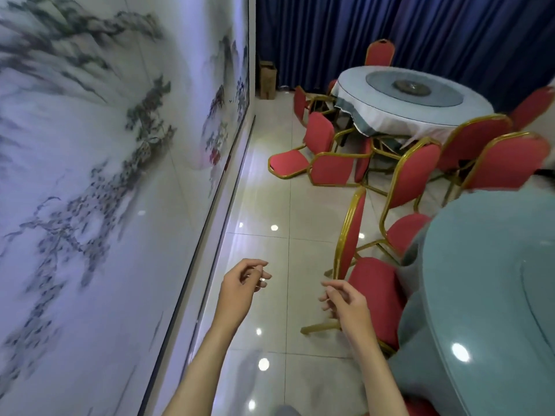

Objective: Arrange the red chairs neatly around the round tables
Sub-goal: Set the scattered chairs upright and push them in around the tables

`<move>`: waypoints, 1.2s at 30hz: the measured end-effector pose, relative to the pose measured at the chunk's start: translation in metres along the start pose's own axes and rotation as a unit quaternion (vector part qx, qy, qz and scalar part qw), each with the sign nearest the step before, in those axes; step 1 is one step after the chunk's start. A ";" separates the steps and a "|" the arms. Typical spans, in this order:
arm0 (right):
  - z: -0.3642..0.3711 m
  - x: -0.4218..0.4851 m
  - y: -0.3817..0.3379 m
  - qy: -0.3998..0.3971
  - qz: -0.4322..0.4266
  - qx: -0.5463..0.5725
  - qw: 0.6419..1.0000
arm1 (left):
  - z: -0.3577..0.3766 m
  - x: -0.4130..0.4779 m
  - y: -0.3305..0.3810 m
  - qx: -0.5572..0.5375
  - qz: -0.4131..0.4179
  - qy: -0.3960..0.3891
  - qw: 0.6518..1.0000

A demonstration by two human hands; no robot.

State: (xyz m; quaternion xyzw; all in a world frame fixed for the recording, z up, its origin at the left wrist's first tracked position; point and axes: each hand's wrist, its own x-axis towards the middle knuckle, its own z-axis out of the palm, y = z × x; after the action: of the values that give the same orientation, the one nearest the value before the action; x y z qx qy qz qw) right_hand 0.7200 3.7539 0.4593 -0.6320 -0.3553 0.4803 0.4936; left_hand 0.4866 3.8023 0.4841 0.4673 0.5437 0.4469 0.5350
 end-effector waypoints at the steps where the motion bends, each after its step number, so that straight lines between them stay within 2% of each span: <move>1: 0.003 0.018 -0.002 0.004 0.001 0.001 1.000 | 0.002 0.020 0.001 0.000 -0.003 -0.001 1.000; 8: 0.022 0.175 -0.015 0.007 0.005 0.019 1.000 | 0.034 0.183 0.009 0.023 -0.008 -0.021 0.999; 14: 0.029 0.318 -0.074 0.003 -0.014 0.022 1.000 | 0.073 0.320 0.052 0.040 0.009 -0.044 0.998; 23: 0.031 0.466 -0.112 0.029 0.017 0.017 0.999 | 0.109 0.473 0.070 0.065 -0.011 -0.068 0.996; 30: 0.042 0.612 -0.126 0.056 0.031 -0.016 0.998 | 0.146 0.639 0.089 0.019 -0.024 -0.072 0.997; 34: 0.049 0.689 -0.156 0.027 0.031 -0.085 0.995 | 0.171 0.732 0.113 0.022 -0.024 -0.096 0.995; 36: 0.052 0.727 -0.172 0.031 0.023 -0.084 0.996 | 0.187 0.773 0.124 0.027 -0.020 -0.112 0.993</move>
State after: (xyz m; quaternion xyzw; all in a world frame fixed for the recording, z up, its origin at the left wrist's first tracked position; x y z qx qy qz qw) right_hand 0.8825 4.4844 0.4368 -0.6936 -0.3645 0.4401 0.4386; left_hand 0.6840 4.5828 0.4741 0.5180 0.5010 0.3661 0.5887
